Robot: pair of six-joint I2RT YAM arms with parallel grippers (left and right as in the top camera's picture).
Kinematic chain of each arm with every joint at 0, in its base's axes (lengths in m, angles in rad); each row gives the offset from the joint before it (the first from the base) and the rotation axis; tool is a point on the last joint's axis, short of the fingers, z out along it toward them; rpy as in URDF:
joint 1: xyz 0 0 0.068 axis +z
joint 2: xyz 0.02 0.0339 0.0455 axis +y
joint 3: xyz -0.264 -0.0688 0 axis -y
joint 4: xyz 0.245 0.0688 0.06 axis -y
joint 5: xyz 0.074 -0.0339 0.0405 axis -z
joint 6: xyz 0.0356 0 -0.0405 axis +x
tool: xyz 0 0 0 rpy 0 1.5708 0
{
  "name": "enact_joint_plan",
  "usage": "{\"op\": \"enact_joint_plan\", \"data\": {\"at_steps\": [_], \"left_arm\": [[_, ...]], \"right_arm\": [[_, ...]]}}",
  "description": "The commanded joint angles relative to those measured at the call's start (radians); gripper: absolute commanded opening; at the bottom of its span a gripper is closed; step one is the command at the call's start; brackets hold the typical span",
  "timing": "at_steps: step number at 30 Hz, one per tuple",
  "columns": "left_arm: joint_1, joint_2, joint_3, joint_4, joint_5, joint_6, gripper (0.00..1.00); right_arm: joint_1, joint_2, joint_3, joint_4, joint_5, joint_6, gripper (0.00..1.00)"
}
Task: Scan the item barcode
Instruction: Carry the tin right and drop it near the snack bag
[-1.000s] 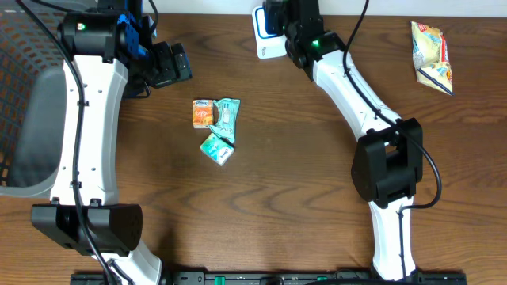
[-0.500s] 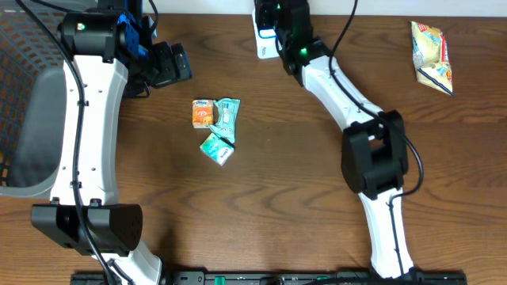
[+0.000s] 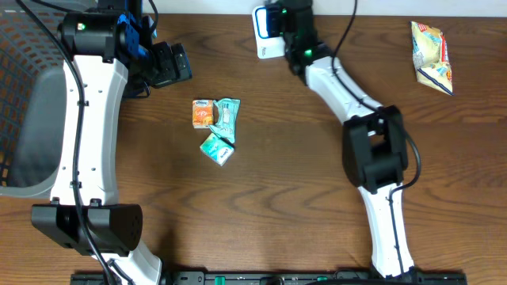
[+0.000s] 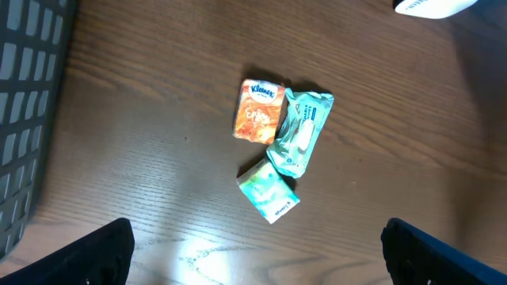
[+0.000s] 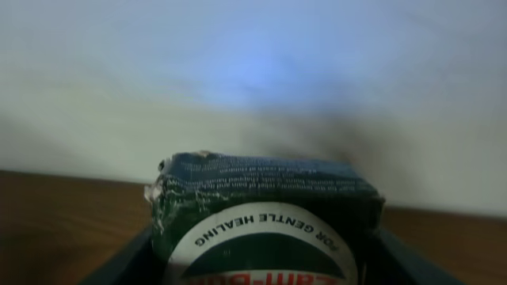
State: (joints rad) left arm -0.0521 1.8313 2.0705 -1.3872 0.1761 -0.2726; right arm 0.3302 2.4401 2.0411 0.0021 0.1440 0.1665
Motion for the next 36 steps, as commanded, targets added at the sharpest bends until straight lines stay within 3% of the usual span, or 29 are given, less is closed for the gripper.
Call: {"op": "enact_joint_plan", "data": {"at_steps": [1, 6, 12, 14, 19, 26, 36], "left_arm": [[0.006, 0.005, 0.003, -0.003, -0.013, 0.006, 0.98], [0.006, 0.005, 0.003, -0.003, -0.013, 0.006, 0.98], [0.006, 0.005, 0.003, -0.003, -0.013, 0.006, 0.98], [0.006, 0.005, 0.003, -0.003, -0.013, 0.006, 0.98], [0.006, 0.005, 0.003, -0.003, -0.013, 0.006, 0.98], [0.006, 0.005, 0.003, -0.003, -0.013, 0.006, 0.98], [0.006, 0.005, 0.003, -0.003, -0.013, 0.006, 0.98]], "right_arm": [[-0.114, -0.072, 0.012, -0.09, 0.041, -0.019, 0.55], [-0.238, -0.082, 0.012, -0.299, 0.037, -0.023, 0.54], [-0.364, -0.082, -0.014, -0.475, 0.003, -0.116, 0.62], [-0.418, -0.082, -0.042, -0.497, 0.004, -0.116, 0.78], [-0.489, -0.082, -0.067, -0.528, 0.011, -0.116, 0.99], [-0.506, -0.086, -0.066, -0.589, -0.043, -0.089, 0.99], [-0.397, -0.212, -0.065, -0.589, -0.079, -0.049, 0.98]]}}
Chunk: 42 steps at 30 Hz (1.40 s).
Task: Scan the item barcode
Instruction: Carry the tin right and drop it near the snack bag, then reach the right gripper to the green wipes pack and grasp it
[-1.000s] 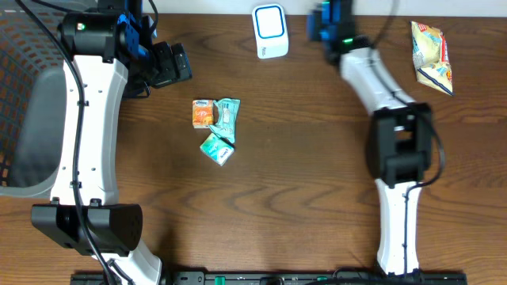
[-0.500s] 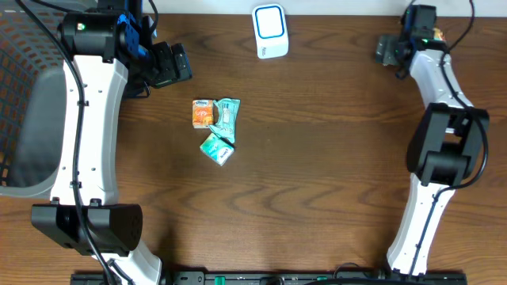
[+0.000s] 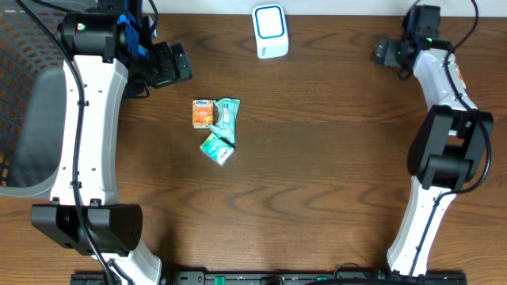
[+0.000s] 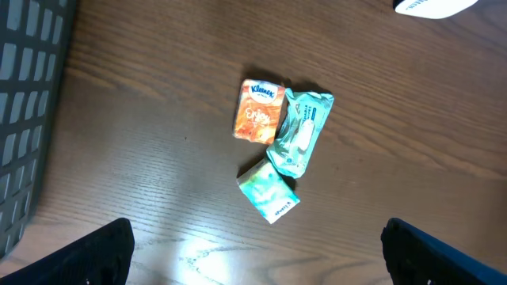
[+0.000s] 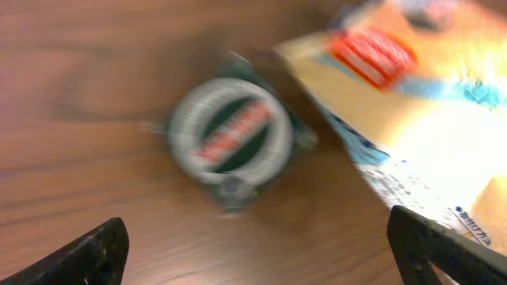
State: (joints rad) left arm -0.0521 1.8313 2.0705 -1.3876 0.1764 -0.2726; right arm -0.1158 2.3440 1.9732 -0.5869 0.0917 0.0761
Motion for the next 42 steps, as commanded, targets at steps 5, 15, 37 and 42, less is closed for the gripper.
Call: {"op": "enact_joint_plan", "data": {"at_steps": [5, 15, 37, 42], "left_arm": [[0.006, 0.005, 0.003, -0.003, -0.013, 0.006, 0.98], [0.006, 0.005, 0.003, -0.003, -0.013, 0.006, 0.98], [0.006, 0.005, 0.003, -0.003, -0.013, 0.006, 0.98], [0.006, 0.005, 0.003, -0.003, -0.013, 0.006, 0.98]], "right_arm": [[0.149, -0.165, 0.003, -0.055, -0.323, 0.05, 0.99], [0.395, -0.098, -0.022, -0.196, -0.566, 0.051, 0.81], [0.735, 0.014, -0.059, -0.165, -0.24, 0.164, 0.57], [0.739, 0.014, -0.102, -0.158, -0.177, 0.183, 0.55]]}}
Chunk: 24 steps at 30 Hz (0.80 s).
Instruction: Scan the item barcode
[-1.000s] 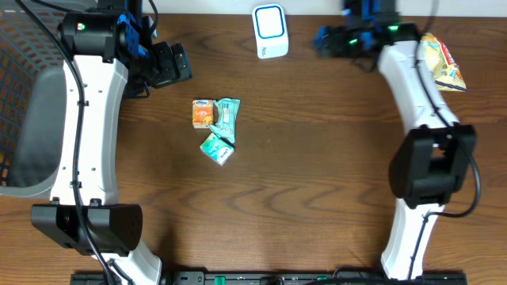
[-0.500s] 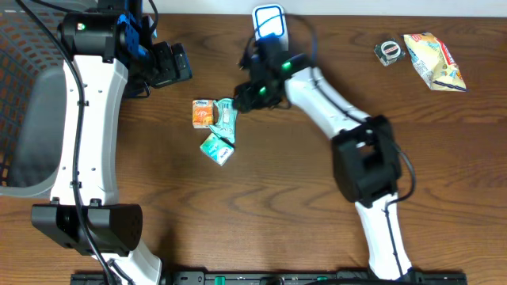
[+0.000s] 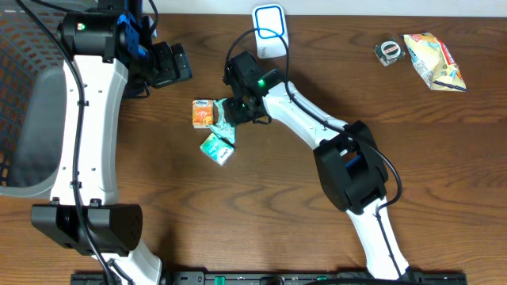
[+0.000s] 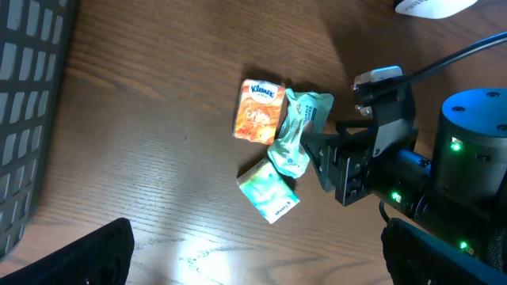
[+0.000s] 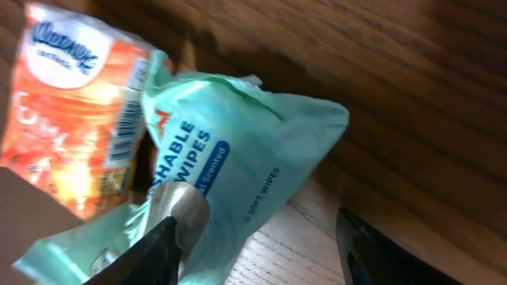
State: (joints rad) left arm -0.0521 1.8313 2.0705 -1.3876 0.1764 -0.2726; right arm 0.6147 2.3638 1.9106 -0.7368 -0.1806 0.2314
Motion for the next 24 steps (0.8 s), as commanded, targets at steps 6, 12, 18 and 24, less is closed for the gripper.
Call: {"op": "enact_joint_plan", "data": {"at_steps": [6, 12, 18, 24], "left_arm": [[0.006, 0.005, 0.003, -0.003, -0.013, 0.006, 0.98], [0.006, 0.005, 0.003, -0.003, -0.013, 0.006, 0.98], [0.006, 0.005, 0.003, -0.003, -0.013, 0.006, 0.98], [0.006, 0.005, 0.003, -0.003, -0.013, 0.006, 0.98]], "right_arm": [[-0.02, -0.017, -0.046, -0.19, 0.537, 0.154, 0.53], [-0.08, -0.106, -0.046, -0.34, 0.766, 0.157, 0.55], [-0.101, -0.208, -0.046, -0.351, 0.612, 0.082, 0.63], [-0.087, -0.201, -0.056, -0.317, 0.413, 0.082, 0.63]]}}
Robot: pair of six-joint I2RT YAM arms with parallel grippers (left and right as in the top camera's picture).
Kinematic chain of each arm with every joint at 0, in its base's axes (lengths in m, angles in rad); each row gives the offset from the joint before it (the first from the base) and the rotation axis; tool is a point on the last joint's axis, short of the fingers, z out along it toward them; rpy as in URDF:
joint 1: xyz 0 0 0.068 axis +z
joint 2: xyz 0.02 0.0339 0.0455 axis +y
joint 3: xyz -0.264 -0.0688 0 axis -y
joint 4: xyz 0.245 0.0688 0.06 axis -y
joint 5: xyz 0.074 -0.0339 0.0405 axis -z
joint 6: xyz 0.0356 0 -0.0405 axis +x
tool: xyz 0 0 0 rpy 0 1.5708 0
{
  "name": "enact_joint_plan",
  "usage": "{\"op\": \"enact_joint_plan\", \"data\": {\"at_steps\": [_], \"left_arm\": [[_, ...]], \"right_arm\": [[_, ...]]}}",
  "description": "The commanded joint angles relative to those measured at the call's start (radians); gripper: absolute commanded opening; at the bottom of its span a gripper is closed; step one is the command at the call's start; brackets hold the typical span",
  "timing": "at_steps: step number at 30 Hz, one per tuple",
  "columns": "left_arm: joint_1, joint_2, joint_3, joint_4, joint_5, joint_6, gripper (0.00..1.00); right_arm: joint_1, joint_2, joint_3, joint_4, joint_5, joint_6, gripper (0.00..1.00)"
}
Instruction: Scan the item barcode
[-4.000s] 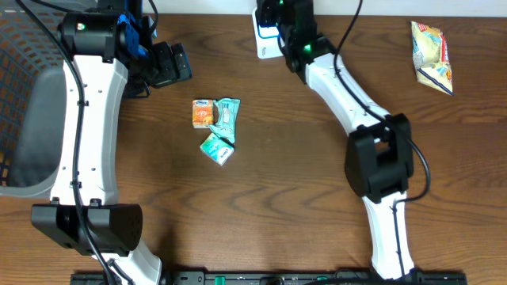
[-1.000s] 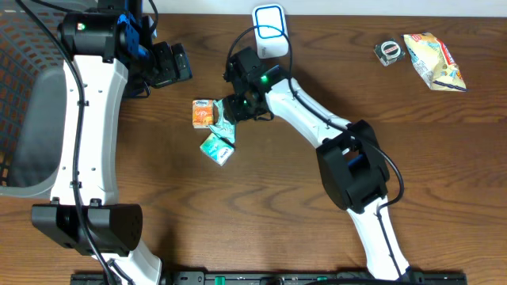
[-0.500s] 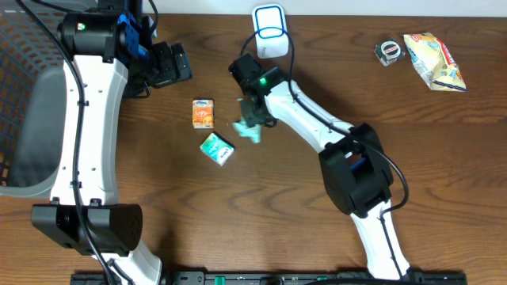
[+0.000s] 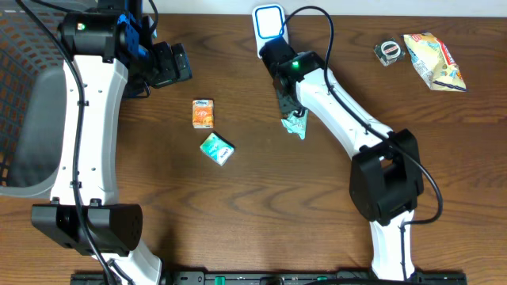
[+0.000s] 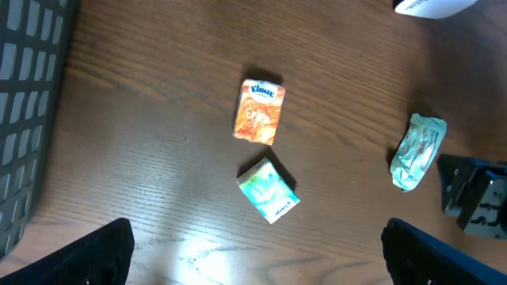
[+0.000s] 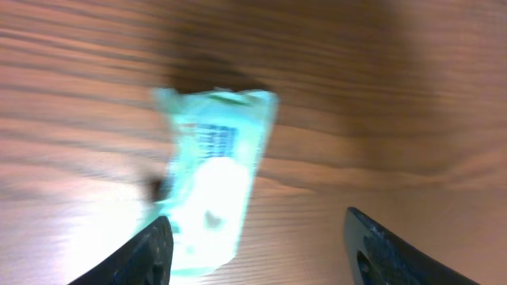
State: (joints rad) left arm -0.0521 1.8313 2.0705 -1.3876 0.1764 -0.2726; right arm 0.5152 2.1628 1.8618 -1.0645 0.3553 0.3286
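The mint-green wipes pack (image 4: pixel 295 124) lies on the brown table just below the white barcode scanner (image 4: pixel 269 30). In the right wrist view the pack (image 6: pixel 210 178) is blurred, with a small barcode label facing up. My right gripper (image 6: pixel 257 253) hovers over it, open, jaws wide apart, with the left finger (image 6: pixel 150 249) beside the pack's edge. From overhead the right gripper (image 4: pixel 287 101) sits between scanner and pack. The left wrist view has the pack (image 5: pixel 417 150) at its right. Far up at the left, my left gripper (image 4: pixel 168 65) is open and holds nothing.
An orange Kleenex pack (image 4: pixel 203 113) and a green tissue pack (image 4: pixel 216 148) lie left of centre. A round tin (image 4: pixel 386 51) and a yellow snack bag (image 4: pixel 432 59) sit at the back right. A grey mesh basket (image 4: pixel 20 95) stands at the left edge.
The wipes pack has gone from the pile beside the Kleenex to a spot to the right, below the scanner. My right gripper has moved there with it. The left arm has not moved.
My right gripper first held the round tin up at the scanner. Then the tin lay beside the snack bag at the back right, the gripper open above it. Then the gripper was at the wipes pack in the pile. Now the pack lies alone near the scanner.
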Motion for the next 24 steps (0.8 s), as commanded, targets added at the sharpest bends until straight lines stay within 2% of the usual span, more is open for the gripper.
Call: {"op": "enact_joint_plan", "data": {"at_steps": [1, 7, 14, 19, 22, 24], "left_arm": [[0.006, 0.005, 0.003, -0.003, -0.013, 0.006, 0.98], [0.006, 0.005, 0.003, -0.003, -0.013, 0.006, 0.98], [0.006, 0.005, 0.003, -0.003, -0.013, 0.006, 0.98], [0.006, 0.005, 0.003, -0.003, -0.013, 0.006, 0.98], [0.006, 0.005, 0.003, -0.003, -0.013, 0.006, 0.98], [0.006, 0.005, 0.003, -0.003, -0.013, 0.006, 0.98]], "right_arm": [[0.016, 0.006, -0.013, 0.019, -0.13, -0.015, 0.64], [0.033, 0.069, -0.019, 0.028, -0.069, -0.015, 0.72], [0.035, 0.16, -0.019, 0.024, -0.017, 0.008, 0.7], [0.035, 0.19, -0.019, 0.017, -0.018, 0.008, 0.46], [0.035, 0.188, -0.018, 0.02, -0.018, 0.006, 0.22], [0.034, 0.183, -0.014, 0.018, -0.026, -0.015, 0.1]]}}
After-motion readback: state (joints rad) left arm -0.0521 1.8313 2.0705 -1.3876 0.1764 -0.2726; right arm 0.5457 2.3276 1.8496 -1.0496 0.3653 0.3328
